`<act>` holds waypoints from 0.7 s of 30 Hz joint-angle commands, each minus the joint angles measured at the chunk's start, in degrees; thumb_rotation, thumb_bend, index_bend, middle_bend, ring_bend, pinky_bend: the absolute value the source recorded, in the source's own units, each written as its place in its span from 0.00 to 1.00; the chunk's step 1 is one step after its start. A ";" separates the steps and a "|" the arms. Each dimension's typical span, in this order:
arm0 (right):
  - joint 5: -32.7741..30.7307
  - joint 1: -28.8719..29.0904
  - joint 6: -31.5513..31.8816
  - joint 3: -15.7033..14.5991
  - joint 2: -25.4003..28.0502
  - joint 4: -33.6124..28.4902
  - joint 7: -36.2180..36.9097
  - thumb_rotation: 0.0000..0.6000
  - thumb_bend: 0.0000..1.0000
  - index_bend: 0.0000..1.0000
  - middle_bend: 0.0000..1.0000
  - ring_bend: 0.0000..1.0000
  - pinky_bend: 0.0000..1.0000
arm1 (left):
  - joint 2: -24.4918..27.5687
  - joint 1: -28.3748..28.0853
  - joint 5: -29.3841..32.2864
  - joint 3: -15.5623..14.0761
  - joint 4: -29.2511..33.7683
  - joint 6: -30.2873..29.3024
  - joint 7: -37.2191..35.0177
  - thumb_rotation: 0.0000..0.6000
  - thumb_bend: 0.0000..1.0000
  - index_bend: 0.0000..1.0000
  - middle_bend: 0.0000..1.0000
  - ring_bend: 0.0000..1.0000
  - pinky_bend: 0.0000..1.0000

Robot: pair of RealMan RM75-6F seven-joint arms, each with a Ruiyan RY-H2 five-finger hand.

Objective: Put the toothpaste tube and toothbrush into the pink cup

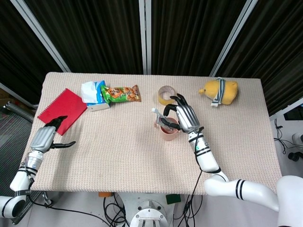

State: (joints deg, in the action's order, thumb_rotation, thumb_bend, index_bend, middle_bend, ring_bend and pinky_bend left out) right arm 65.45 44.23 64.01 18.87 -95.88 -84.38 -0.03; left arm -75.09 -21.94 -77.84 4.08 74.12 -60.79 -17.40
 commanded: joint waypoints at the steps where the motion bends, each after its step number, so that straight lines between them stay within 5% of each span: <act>1: 0.71 -0.42 -0.47 -0.33 -0.73 1.32 1.73 1.00 0.75 0.75 0.58 0.12 0.00 | -0.10 0.05 -0.03 -0.04 -0.17 0.00 -0.12 0.49 0.04 0.09 0.08 0.09 0.21; 14: 4.39 -1.90 -0.51 -2.11 -1.75 4.74 6.17 1.00 0.73 0.71 0.54 0.12 0.00 | -0.79 0.09 -0.43 -0.50 -1.02 0.43 -0.74 0.50 0.04 0.08 0.08 0.09 0.21; 21: 5.38 -2.45 -1.15 -2.54 -0.99 4.83 7.12 1.00 0.56 0.49 0.45 0.07 0.00 | -0.82 0.01 -0.53 -0.37 -0.88 0.28 -0.58 0.50 0.04 0.09 0.08 0.09 0.21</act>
State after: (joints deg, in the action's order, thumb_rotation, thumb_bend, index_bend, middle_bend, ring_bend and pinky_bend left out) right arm 70.76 41.84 62.96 16.38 -96.95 -79.52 6.98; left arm -75.91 -21.93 -78.36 3.71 73.24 -60.52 -17.98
